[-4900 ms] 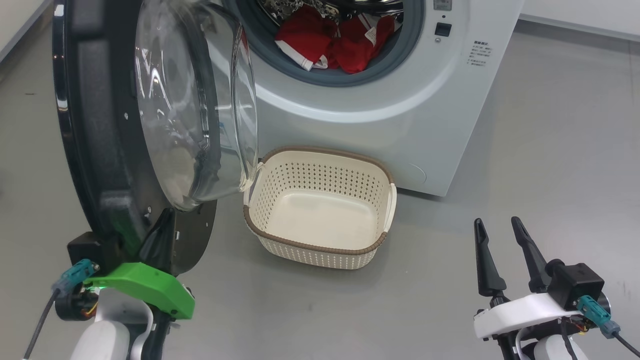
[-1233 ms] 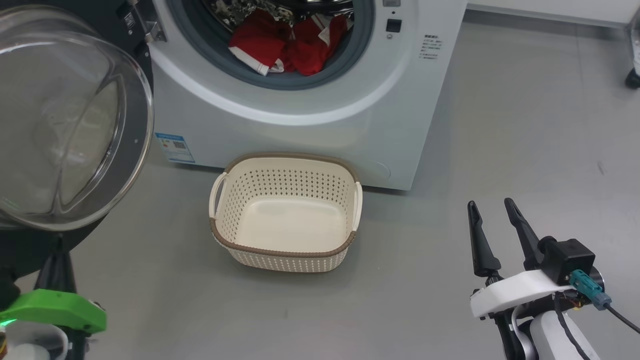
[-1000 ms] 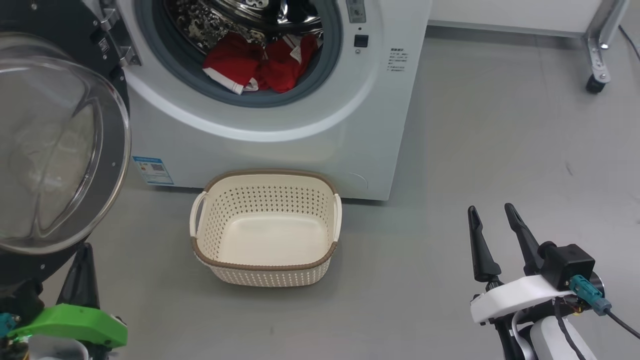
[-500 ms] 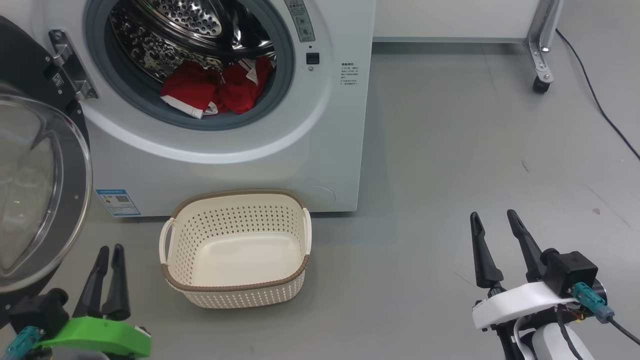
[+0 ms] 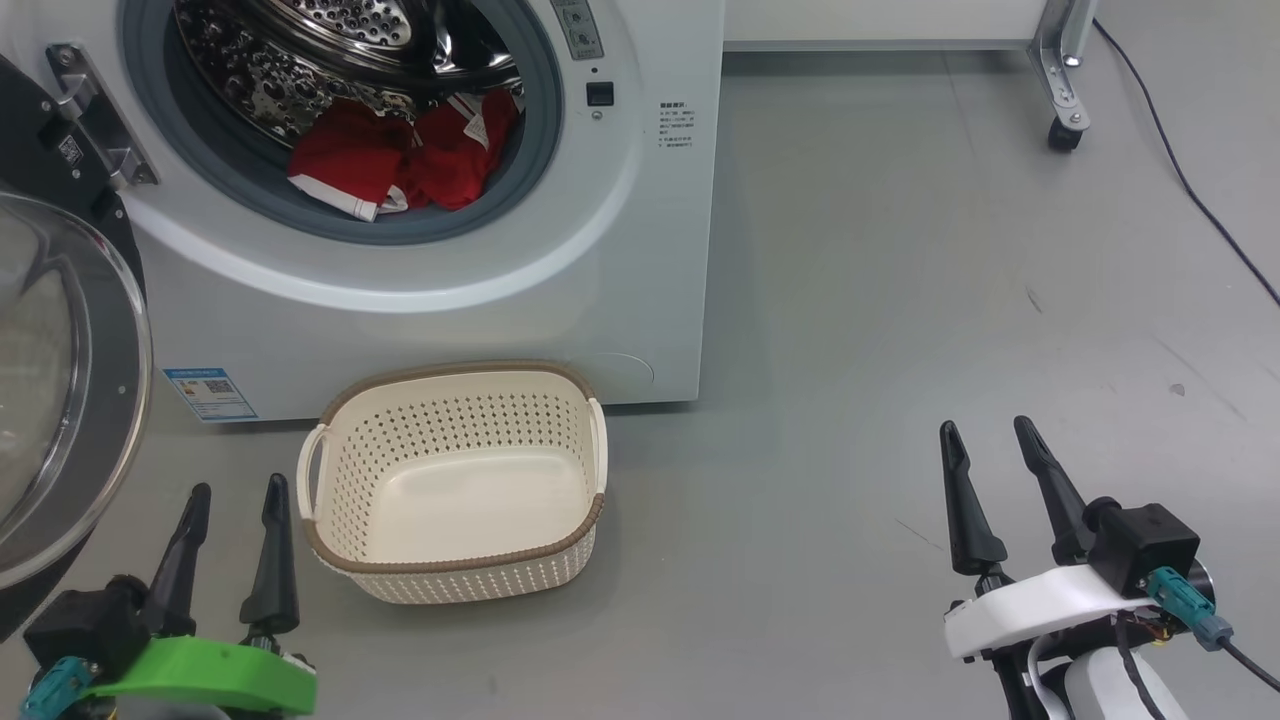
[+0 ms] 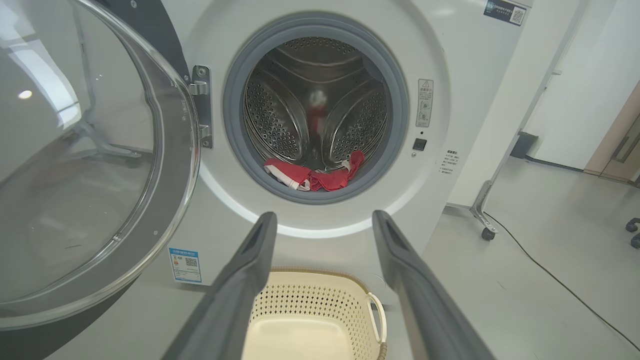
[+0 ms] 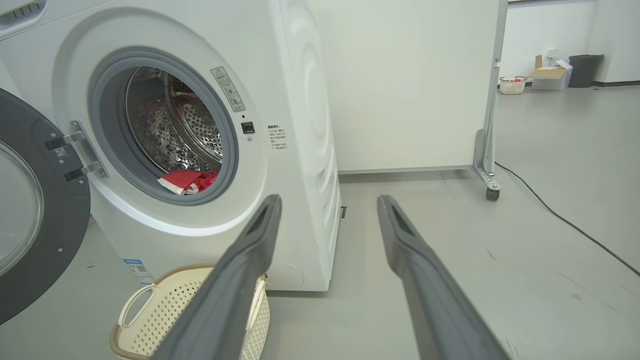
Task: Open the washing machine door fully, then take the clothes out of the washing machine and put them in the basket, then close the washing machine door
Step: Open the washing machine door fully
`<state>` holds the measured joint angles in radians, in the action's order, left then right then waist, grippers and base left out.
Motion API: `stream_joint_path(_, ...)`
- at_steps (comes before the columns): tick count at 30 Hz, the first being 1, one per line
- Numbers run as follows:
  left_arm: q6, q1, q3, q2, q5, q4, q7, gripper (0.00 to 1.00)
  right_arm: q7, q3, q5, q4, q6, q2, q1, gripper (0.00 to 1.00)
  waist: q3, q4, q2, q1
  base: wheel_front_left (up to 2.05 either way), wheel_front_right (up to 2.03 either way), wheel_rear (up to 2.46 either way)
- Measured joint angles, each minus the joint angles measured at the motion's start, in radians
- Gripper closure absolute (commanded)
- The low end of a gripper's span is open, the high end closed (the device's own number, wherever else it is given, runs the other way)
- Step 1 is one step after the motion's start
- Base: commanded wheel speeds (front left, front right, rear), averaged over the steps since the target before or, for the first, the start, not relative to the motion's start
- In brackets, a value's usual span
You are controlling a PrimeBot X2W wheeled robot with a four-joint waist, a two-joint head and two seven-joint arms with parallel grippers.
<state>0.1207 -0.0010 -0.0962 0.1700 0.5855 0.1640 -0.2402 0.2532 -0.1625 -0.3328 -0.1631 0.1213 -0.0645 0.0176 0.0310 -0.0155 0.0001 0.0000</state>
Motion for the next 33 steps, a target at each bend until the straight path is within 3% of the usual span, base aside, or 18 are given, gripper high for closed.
stream_joint_path(33, -0.002, 0.007, -0.007, -0.003, -0.042, -0.045, -0.007, 0.00, 0.000, 0.010, 0.028, 0.008, -0.009, 0.001, 0.000, 0.00, 0.023, -0.005, 0.0000, 0.0000, 0.00, 0.00, 0.00)
